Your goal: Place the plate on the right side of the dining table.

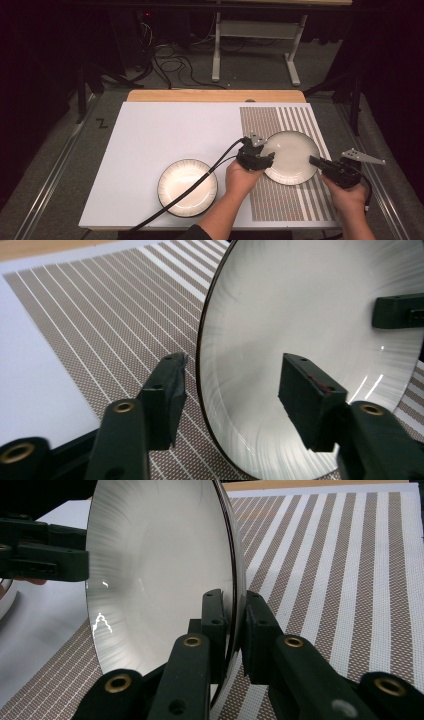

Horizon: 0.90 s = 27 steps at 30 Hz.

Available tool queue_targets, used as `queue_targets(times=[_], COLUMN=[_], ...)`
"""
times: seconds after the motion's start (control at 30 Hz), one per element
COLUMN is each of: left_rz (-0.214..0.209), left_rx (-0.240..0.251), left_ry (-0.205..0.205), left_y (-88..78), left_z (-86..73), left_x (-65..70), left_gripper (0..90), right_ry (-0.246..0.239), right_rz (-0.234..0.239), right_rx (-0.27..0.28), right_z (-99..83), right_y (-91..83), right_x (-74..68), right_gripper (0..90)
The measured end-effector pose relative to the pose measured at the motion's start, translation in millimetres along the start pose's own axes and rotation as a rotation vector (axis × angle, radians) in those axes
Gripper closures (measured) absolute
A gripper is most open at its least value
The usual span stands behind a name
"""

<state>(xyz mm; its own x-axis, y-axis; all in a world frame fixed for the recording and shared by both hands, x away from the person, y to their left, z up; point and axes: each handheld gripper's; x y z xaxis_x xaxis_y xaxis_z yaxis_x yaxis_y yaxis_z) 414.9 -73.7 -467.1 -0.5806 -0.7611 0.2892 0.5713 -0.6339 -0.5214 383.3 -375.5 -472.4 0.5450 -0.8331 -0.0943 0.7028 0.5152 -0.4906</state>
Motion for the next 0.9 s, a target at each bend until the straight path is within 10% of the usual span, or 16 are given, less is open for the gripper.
queue_targets(times=[0.37, 0.9], left_rz=[-0.081, -0.031], left_rx=[0.033, 0.103], left_ry=[0.015, 0.052], left_y=[-41.9, -120.9], left_z=[-4.2, -21.1], left_x=[-11.8, -52.3], left_gripper=[31.1, 0.7], right_ry=[-0.003, -0.007], right_rz=[-0.012, -0.034], right_rx=[-0.003, -0.015], right_z=[0.1, 1.4], right_y=[-0.5, -0.3], right_x=[-1.4, -3.7], right_gripper=[83.5, 82.8])
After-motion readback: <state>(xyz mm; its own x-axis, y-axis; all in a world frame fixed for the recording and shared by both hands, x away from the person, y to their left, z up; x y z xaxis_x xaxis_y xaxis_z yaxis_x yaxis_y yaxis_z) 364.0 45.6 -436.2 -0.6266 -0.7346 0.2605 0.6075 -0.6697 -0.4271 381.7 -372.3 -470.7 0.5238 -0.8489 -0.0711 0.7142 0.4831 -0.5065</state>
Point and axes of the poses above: each handheld gripper's, and its own axes: y roughly forward along the jaws, z roughly out of its top, x roughly to its right, and after that the axes turned 8 degrees about -y, right-handed
